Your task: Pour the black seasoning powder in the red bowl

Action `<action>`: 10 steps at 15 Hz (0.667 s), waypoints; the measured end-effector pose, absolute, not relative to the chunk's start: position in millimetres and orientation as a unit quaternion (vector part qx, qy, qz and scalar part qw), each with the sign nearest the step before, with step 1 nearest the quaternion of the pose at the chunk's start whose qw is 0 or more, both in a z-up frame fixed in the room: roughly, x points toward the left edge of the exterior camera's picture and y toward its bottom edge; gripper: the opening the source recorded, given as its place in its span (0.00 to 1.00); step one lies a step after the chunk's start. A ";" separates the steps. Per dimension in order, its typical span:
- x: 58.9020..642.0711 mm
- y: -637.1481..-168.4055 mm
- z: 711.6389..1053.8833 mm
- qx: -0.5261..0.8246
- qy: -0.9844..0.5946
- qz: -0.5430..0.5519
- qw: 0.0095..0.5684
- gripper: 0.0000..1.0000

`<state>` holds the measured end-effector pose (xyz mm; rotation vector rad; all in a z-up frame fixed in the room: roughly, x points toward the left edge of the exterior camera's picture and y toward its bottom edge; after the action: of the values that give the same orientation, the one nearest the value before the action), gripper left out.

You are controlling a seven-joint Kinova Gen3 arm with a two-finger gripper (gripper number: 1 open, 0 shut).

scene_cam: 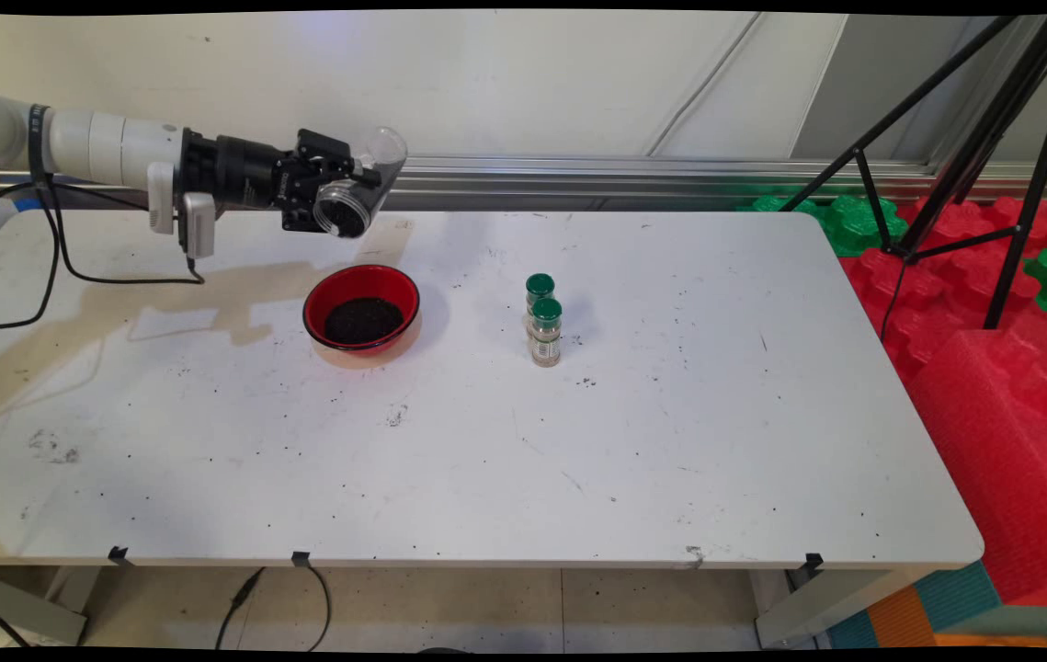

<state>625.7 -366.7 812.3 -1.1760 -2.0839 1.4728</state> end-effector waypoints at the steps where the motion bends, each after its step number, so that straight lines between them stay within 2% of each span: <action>1: 626.3 -367.3 813.5 -0.395 -0.741 0.513 0.177 0.00; 10: 629.1 -370.6 827.5 -0.217 -0.809 0.454 0.302 0.00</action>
<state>629.1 -370.6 827.5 -0.5756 -2.1466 1.2048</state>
